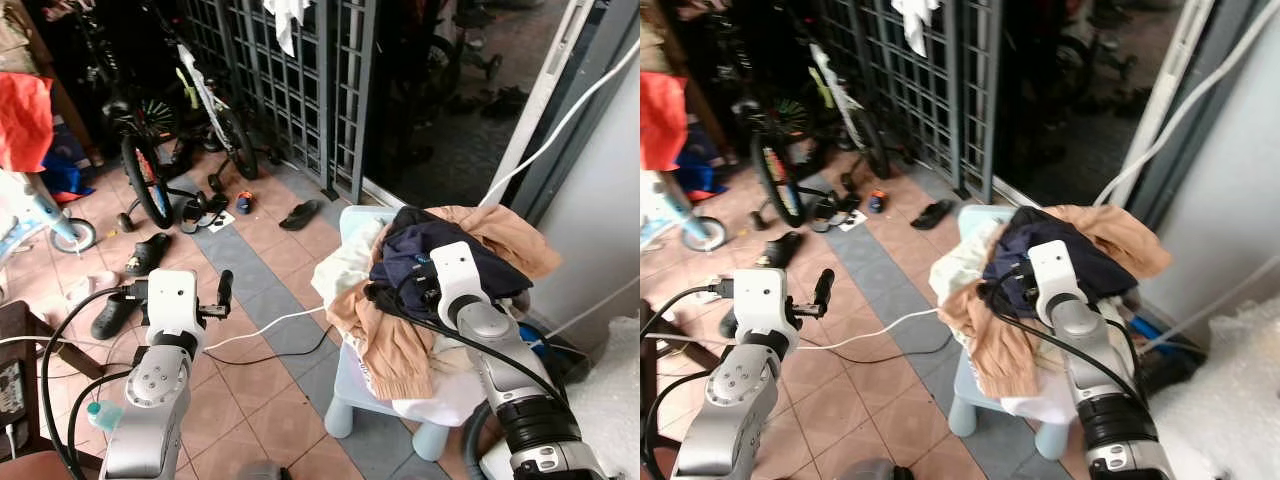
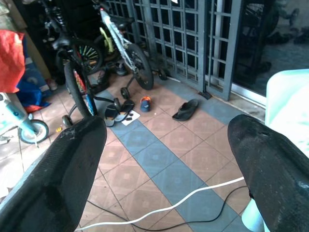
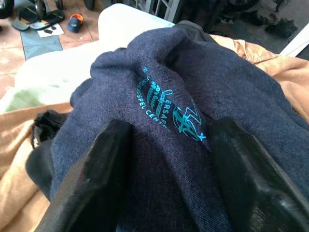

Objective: Clothes washing

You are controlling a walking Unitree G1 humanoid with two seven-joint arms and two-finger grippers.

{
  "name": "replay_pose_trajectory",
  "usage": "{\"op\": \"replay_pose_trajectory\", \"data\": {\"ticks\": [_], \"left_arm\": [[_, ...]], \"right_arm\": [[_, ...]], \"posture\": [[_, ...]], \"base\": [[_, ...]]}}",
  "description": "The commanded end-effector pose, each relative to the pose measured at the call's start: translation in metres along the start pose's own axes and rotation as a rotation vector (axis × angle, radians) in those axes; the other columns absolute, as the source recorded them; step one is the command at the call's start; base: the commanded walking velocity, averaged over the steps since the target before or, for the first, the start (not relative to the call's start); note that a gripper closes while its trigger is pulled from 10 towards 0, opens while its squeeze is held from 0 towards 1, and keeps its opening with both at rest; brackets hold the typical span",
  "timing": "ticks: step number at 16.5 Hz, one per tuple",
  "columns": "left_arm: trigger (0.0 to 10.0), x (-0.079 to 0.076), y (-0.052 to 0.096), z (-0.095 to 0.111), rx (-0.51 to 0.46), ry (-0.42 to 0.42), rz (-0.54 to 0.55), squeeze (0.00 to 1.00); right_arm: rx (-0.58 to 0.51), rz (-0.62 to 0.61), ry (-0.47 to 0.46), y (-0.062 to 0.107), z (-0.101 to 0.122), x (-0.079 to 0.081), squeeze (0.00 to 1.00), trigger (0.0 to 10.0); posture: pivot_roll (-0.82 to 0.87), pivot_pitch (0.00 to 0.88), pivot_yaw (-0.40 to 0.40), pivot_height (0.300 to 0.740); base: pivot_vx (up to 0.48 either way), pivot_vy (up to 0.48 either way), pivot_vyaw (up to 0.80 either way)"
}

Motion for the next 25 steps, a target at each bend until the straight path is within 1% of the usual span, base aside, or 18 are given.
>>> {"op": "replay_pose_trajectory", "data": {"ticks": [1, 2, 3, 4, 5, 6, 7, 8, 9, 12, 13, 16, 19, 20, 21, 23, 24, 25], "left_arm": [[10.0, 0.002, -0.002, 0.002, 0.000, -0.021, 0.006, 0.00], [10.0, 0.001, -0.001, 0.002, 0.000, -0.023, 0.006, 0.00], [10.0, 0.001, -0.002, 0.002, 0.001, -0.022, 0.016, 0.00], [10.0, 0.003, -0.002, 0.002, 0.000, -0.020, 0.028, 0.00], [10.0, 0.002, -0.003, 0.002, 0.001, -0.018, 0.032, 0.00], [10.0, 0.002, -0.004, 0.002, 0.002, -0.017, 0.034, 0.00], [10.0, 0.003, -0.004, 0.002, 0.004, -0.017, 0.035, 0.00], [10.0, 0.004, -0.003, 0.001, 0.008, -0.017, 0.040, 0.00], [10.0, 0.004, -0.004, 0.000, 0.011, -0.011, 0.045, 0.00], [10.0, 0.002, -0.005, 0.000, 0.013, -0.013, 0.040, 0.00], [10.0, 0.001, -0.004, 0.000, 0.011, -0.009, 0.043, 0.00], [10.0, 0.005, -0.003, -0.007, 0.030, 0.005, 0.060, 0.00], [10.0, 0.003, -0.004, -0.009, 0.040, -0.005, 0.042, 0.00], [10.0, 0.004, -0.003, -0.009, 0.040, -0.009, 0.042, 0.00], [10.0, 0.006, -0.005, -0.006, 0.026, -0.018, 0.048, 0.00], [10.0, 0.006, -0.007, 0.000, 0.010, 0.013, 0.070, 0.00], [10.0, 0.003, -0.007, 0.001, 0.001, 0.005, 0.052, 0.00], [10.0, -0.002, -0.008, 0.000, 0.004, 0.003, 0.029, 0.00]], "right_arm": [[-0.016, -0.022, 0.075, -0.002, 0.005, -0.001, 0.00, 0.0], [-0.037, -0.034, 0.153, -0.001, 0.008, -0.001, 0.00, 0.0], [-0.069, -0.044, 0.267, -0.002, 0.012, -0.002, 0.00, 0.0], [-0.080, -0.054, 0.348, -0.004, 0.012, -0.004, 0.00, 0.0], [-0.056, -0.070, 0.361, -0.008, 0.007, -0.009, 0.00, 0.0], [-0.039, -0.070, 0.356, -0.010, 0.003, -0.011, 0.00, 0.0], [-0.016, -0.050, 0.345, -0.010, -0.003, -0.009, 0.00, 0.0], [0.020, -0.023, 0.280, -0.010, -0.013, -0.005, 0.00, 0.0], [0.030, -0.007, 0.282, -0.010, -0.017, -0.003, 0.00, 0.0], [0.044, 0.001, 0.248, -0.011, -0.021, -0.004, 0.00, 0.0], [0.053, 0.007, 0.217, -0.011, -0.023, -0.004, 0.00, 0.0], [0.052, 0.034, 0.160, -0.008, -0.026, 0.000, 0.00, 0.0], [0.055, 0.037, 0.111, -0.004, -0.031, 0.004, 0.00, 0.0], [0.002, 0.026, 0.065, -0.003, -0.023, 0.004, 0.00, 0.0], [-0.220, -0.050, -0.099, 0.003, 0.019, -0.009, 0.00, 0.0], [-0.491, -0.055, -0.258, 0.022, 0.075, -0.021, 0.00, 0.0], [-0.588, -0.065, -0.234, 0.035, 0.100, -0.023, 0.00, 0.0], [-0.631, -0.092, -0.208, 0.043, 0.112, -0.024, 0.00, 0.0]], "posture": [[0.03, 0.013, 0.072, 0.740], [0.03, 0.016, 0.069, 0.740], [0.03, 0.013, 0.058, 0.740], [0.03, 0.019, 0.055, 0.740], [0.03, 0.016, 0.051, 0.740], [0.03, 0.016, 0.051, 0.740], [0.03, 0.017, 0.048, 0.740], [0.03, 0.017, 0.048, 0.740], [0.02, 0.015, 0.046, 0.740], [0.02, 0.007, 0.042, 0.740], [0.01, 0.005, 0.040, 0.740], [0.01, 0.000, 0.037, 0.740], [0.01, 0.000, 0.041, 0.740], [0.01, 0.000, 0.051, 0.740], [0.00, 0.008, 0.063, 0.740], [0.00, 0.003, 0.068, 0.740], [-0.01, 0.000, 0.073, 0.740], [-0.01, 0.000, 0.075, 0.740]], "base": [[0.000, 0.000, 0.00], [0.000, 0.000, 0.00], [0.000, 0.000, 0.00], [0.000, 0.000, 0.00], [0.000, 0.000, 0.00], [0.000, 0.000, 0.00], [0.000, 0.000, 0.00], [0.000, 0.000, 0.00], [0.000, 0.000, 0.00], [0.000, 0.000, 0.00], [0.000, 0.000, 0.00], [0.000, 0.000, 0.00], [0.000, 0.000, 0.00], [0.000, 0.000, 0.00], [0.000, 0.000, 0.00], [0.000, 0.000, 0.00], [0.000, 0.000, 0.00], [0.000, 0.000, 0.00]]}}
Point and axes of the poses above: a point about 5 cm out from each wrist's last joint towards the gripper, its own y axis pointing back from the gripper into the wrist, its own z axis along the axis of the wrist's last joint, x = y × z, the point moved 3 cm from there along -y, pointing out of the wrist towards the gripper, and after that the axes turned 7 degrees about y, right-handed, at the moved point
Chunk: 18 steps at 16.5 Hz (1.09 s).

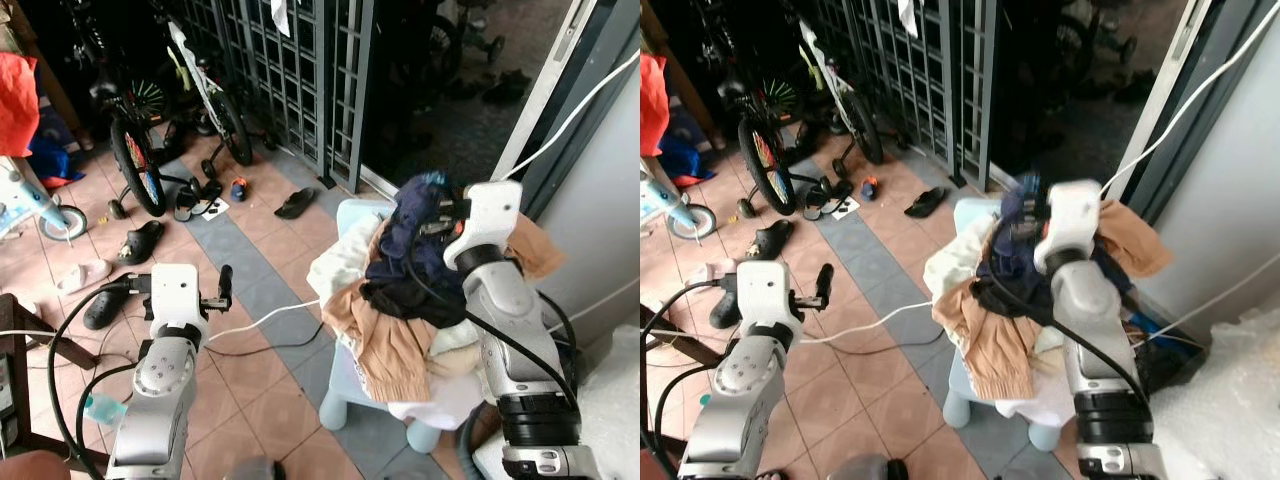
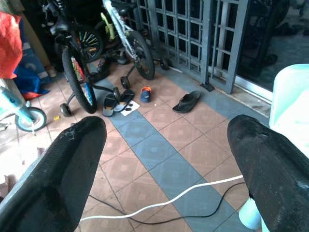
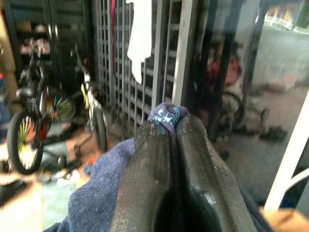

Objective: Clothes washing

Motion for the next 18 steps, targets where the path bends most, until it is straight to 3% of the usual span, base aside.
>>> {"op": "replay_pose_trajectory", "data": {"ticks": [1, 4, 5, 8, 15, 18], "left_arm": [[10.0, -0.001, -0.002, 0.003, -0.014, -0.007, -0.006, 0.00], [10.0, -0.004, -0.003, 0.005, -0.018, -0.015, -0.012, 0.00], [10.0, -0.004, -0.003, 0.005, -0.017, -0.015, -0.013, 0.00], [10.0, -0.005, -0.002, 0.004, -0.015, -0.012, -0.008, 0.00], [10.0, -0.004, -0.005, 0.004, -0.013, -0.013, -0.005, 0.00], [10.0, -0.005, -0.006, 0.008, -0.038, 0.000, -0.021, 0.00]], "right_arm": [[-0.013, 0.000, 0.007, 0.002, 0.004, 0.003, 0.00, 0.0], [0.003, -0.008, -0.017, 0.011, 0.000, 0.004, 0.00, 0.0], [-0.002, 0.014, -0.007, 0.012, 0.002, 0.007, 0.00, 10.0], [0.028, 0.017, 0.005, 0.010, -0.002, 0.008, 0.00, 10.0], [0.026, 0.010, 0.012, 0.007, -0.001, 0.008, 0.00, 10.0], [0.025, -0.003, 0.018, 0.005, 0.000, 0.006, 0.00, 10.0]], "posture": [[-0.02, 0.000, 0.077, 0.740], [-0.02, 0.000, 0.080, 0.740], [-0.02, 0.004, 0.079, 0.740], [-0.02, 0.007, 0.076, 0.740], [-0.02, 0.002, 0.077, 0.740], [-0.02, 0.000, 0.078, 0.740]], "base": [[0.000, 0.000, 0.00], [0.000, 0.000, 0.00], [-0.270, 0.000, 0.00], [-0.270, 0.000, 0.00], [-0.273, 0.000, -0.66], [0.000, 0.000, -0.80]]}}
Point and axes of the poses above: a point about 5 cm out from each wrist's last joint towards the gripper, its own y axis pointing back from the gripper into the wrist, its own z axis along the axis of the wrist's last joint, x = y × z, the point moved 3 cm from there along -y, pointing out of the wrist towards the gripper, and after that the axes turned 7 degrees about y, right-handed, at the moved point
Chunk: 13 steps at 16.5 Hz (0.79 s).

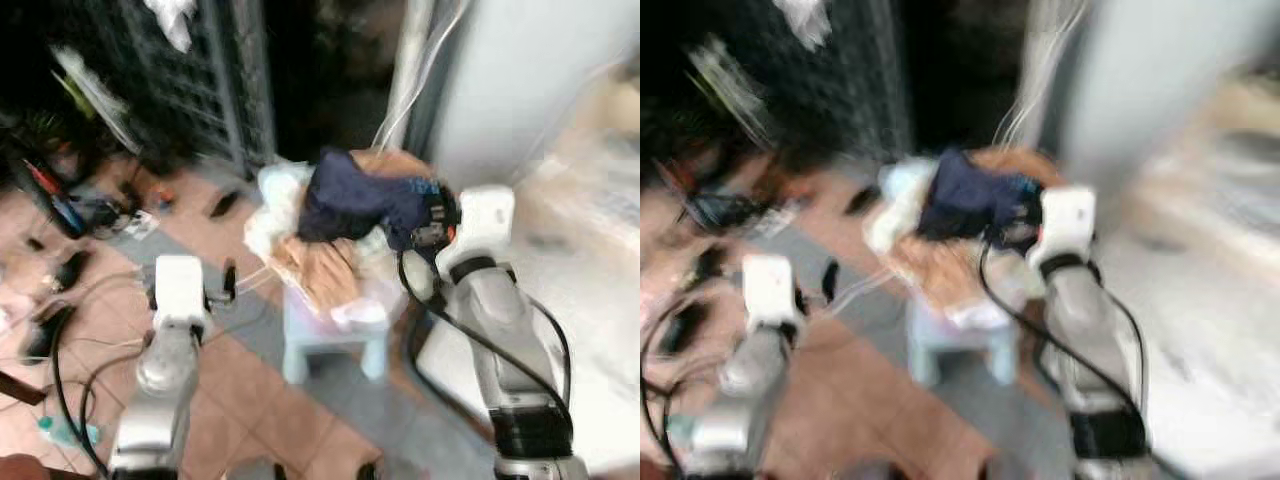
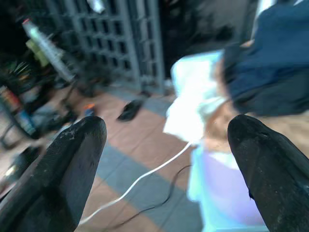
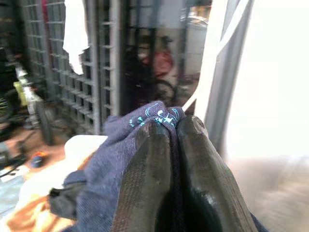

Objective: Clothes washing

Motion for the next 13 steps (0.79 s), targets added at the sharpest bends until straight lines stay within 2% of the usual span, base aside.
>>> {"op": "replay_pose_trajectory", "data": {"ticks": [1, 4, 10, 13], "left_arm": [[10.0, -0.0005, 0.0009, 0.0031, -0.018, 0.006, -0.019, 0.00], [10.0, -0.0011, 0.0007, 0.0030, -0.021, 0.006, -0.022, 0.00], [10.0, -0.0018, -0.0001, 0.0006, -0.013, 0.011, -0.022, 0.00], [10.0, -0.0011, -0.0009, 0.0000, -0.010, 0.010, -0.017, 0.00]], "right_arm": [[-0.021, -0.017, 0.015, -0.0027, 0.0057, -0.0024, 0.00, 10.0], [-0.038, -0.049, 0.033, -0.0031, 0.0094, -0.0083, 0.00, 10.0], [-0.043, -0.042, 0.036, -0.0051, 0.0099, -0.0060, 0.00, 10.0], [-0.040, -0.035, 0.039, -0.0049, 0.0086, -0.0032, 0.00, 10.0]], "posture": [[-0.02, 0.000, 0.077, 0.740], [-0.03, 0.000, 0.076, 0.740], [-0.03, 0.000, 0.073, 0.740], [-0.03, 0.000, 0.075, 0.740]], "base": [[0.000, 0.000, -0.80], [0.000, -0.201, -0.80], [0.000, -0.462, -0.80], [0.000, 0.000, -0.80]]}}
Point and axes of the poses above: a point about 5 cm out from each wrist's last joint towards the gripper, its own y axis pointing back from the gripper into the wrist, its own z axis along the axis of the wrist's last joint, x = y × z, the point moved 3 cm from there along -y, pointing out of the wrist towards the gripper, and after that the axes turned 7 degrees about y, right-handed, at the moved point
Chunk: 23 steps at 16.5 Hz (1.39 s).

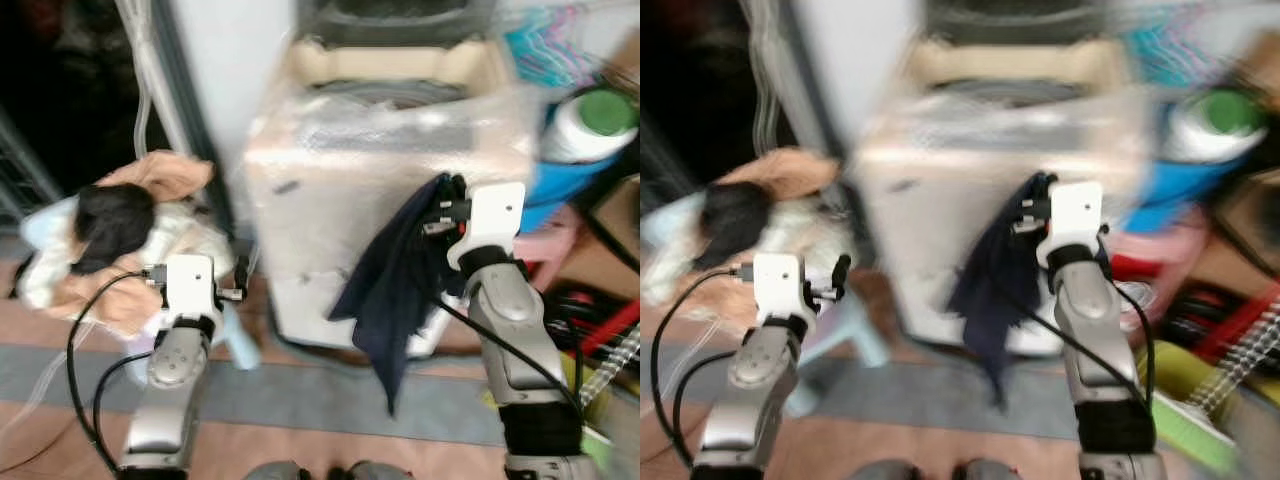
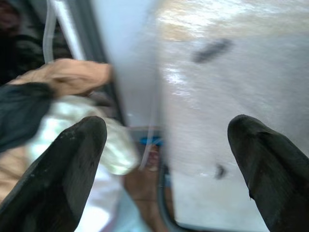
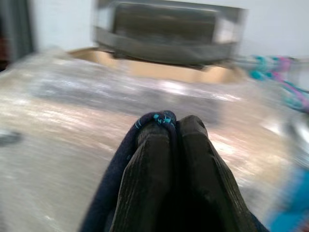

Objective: Clothes washing

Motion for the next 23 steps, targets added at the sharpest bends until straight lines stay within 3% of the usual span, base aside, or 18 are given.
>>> {"op": "replay_pose_trajectory", "data": {"ticks": [1, 5, 15, 21, 23], "left_arm": [[10.0, 0.001, -0.001, 0.001, -0.002, 0.004, 0.003, 0.00], [10.0, 0.006, -0.004, 0.003, -0.004, 0.023, 0.032, 0.00], [10.0, 0.006, -0.005, 0.002, 0.005, 0.028, 0.034, 0.00], [10.0, 0.004, -0.002, 0.006, -0.026, 0.047, 0.012, 0.00], [10.0, 0.004, -0.002, 0.007, -0.034, 0.049, 0.009, 0.00]], "right_arm": [[-0.034, -0.005, 0.011, -0.002, 0.008, -0.003, 0.00, 10.0], [-0.046, 0.045, -0.002, -0.003, 0.009, 0.003, 0.00, 10.0], [-0.028, 0.077, 0.014, 0.002, 0.001, 0.009, 0.00, 10.0], [-0.025, 0.078, 0.011, 0.003, -0.001, 0.009, 0.00, 10.0], [-0.063, 0.122, 0.087, 0.000, 0.005, 0.010, 0.00, 10.0]], "posture": [[-0.03, 0.000, 0.074, 0.740], [-0.03, 0.000, 0.082, 0.740], [-0.04, 0.000, 0.087, 0.740], [-0.04, 0.000, 0.088, 0.740], [-0.04, 0.000, 0.086, 0.740]], "base": [[0.000, 0.000, -0.80], [0.000, 0.000, -0.20], [0.000, 0.477, 0.00], [0.000, 0.000, 0.00], [0.000, 0.000, 0.00]]}}
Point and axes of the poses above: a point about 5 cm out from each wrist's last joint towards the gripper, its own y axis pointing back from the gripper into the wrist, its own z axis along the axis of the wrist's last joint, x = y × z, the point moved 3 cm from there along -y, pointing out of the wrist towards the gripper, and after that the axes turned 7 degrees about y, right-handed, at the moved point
